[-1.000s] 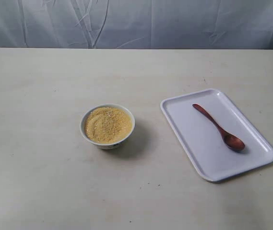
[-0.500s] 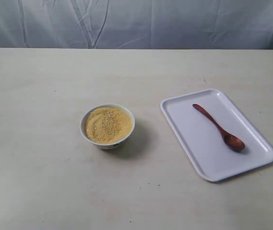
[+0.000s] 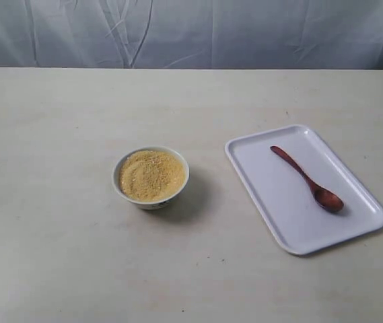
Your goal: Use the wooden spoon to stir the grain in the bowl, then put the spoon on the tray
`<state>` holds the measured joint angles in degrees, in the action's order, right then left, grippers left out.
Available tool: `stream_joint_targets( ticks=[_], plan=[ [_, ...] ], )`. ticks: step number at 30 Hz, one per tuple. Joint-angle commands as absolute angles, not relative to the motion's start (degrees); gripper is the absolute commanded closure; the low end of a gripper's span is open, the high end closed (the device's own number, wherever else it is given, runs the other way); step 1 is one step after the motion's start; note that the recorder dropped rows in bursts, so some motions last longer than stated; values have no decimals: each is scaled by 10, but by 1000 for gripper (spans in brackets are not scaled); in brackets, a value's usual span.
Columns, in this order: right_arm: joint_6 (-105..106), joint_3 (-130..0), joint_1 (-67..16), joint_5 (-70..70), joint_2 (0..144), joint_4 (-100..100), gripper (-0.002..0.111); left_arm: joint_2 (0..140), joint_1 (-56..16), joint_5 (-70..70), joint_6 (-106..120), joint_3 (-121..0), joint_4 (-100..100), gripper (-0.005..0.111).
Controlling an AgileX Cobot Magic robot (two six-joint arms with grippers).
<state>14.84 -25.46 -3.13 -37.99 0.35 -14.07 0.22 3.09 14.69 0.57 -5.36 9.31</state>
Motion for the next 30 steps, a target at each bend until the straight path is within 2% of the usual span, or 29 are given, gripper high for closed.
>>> stream_joint_targets(
  ticks=[1, 16, 30],
  plan=[
    [147, -252, -30, -379, 0, -140, 108, 0, 27, 144, 4, -52, 94, 107],
    [147, -247, -30, -384, 0, -135, 108, 0, 27, 144, 4, -52, 95, 107],
    [50, -192, -30, -319, 0, -13, 108, 0, 27, 144, 4, -52, 98, 107]
  ],
)
